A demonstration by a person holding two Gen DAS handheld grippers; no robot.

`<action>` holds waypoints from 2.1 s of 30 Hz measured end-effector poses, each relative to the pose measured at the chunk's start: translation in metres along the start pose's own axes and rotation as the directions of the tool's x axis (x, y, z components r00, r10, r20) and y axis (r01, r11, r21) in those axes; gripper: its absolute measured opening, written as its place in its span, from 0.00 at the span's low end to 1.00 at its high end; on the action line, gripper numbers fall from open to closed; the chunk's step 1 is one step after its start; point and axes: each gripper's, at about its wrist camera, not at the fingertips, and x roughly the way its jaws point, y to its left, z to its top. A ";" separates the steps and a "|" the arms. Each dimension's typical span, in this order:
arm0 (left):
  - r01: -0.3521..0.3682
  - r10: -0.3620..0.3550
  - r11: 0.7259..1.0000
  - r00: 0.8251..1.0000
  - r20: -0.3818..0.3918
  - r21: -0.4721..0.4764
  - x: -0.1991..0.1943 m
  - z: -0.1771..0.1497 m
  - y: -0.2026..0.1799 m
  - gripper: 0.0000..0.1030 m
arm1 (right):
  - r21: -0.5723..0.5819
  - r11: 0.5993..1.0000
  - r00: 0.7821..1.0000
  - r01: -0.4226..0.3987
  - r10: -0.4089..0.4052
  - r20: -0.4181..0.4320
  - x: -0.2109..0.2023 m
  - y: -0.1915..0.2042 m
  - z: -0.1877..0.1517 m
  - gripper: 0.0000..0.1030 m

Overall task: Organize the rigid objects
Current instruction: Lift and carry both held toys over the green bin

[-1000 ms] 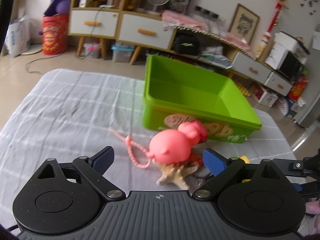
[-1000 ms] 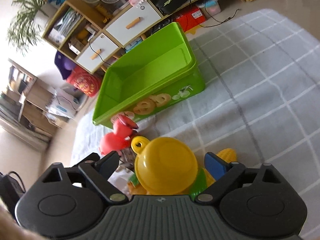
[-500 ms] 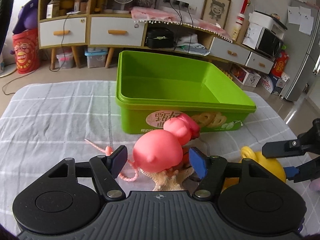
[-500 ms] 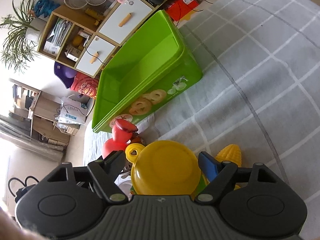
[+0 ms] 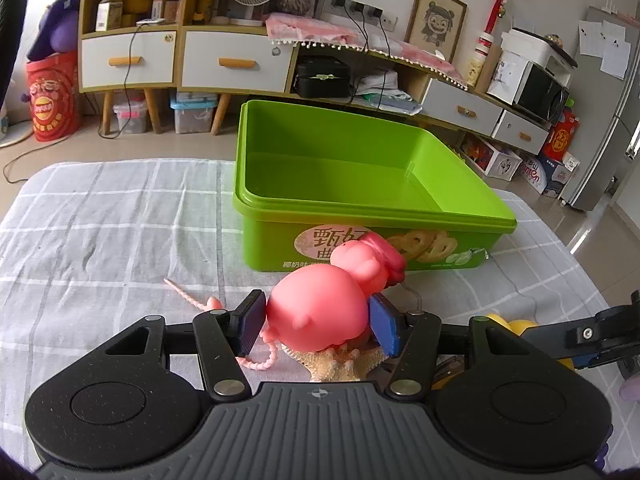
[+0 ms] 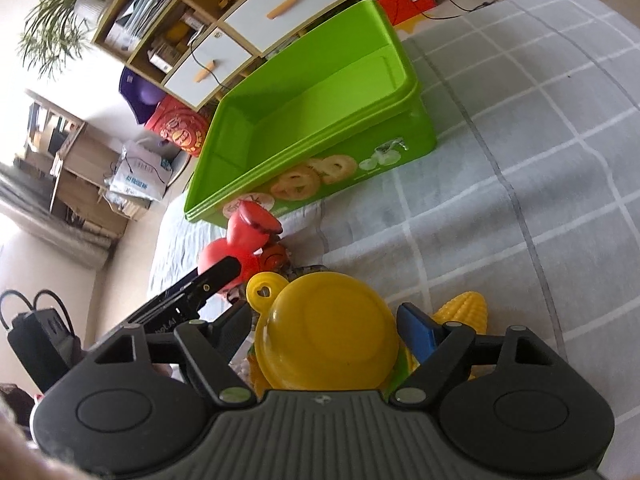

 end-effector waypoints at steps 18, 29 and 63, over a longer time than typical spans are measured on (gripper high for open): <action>-0.012 0.012 1.000 1.000 -0.002 -0.018 -0.014 0.004 -0.005 0.58 | -0.027 0.999 0.997 0.025 -0.024 0.068 -0.016 0.010 0.003 0.53; 0.014 -0.012 0.999 0.999 0.052 -0.030 -0.031 0.013 -0.012 0.58 | -0.001 1.000 0.993 0.010 -0.009 0.120 -0.031 0.009 0.010 0.53; -0.011 0.010 0.995 1.000 0.008 0.098 0.055 0.066 -0.017 0.58 | -0.191 0.964 0.967 0.183 -0.141 0.213 0.044 0.045 0.137 0.53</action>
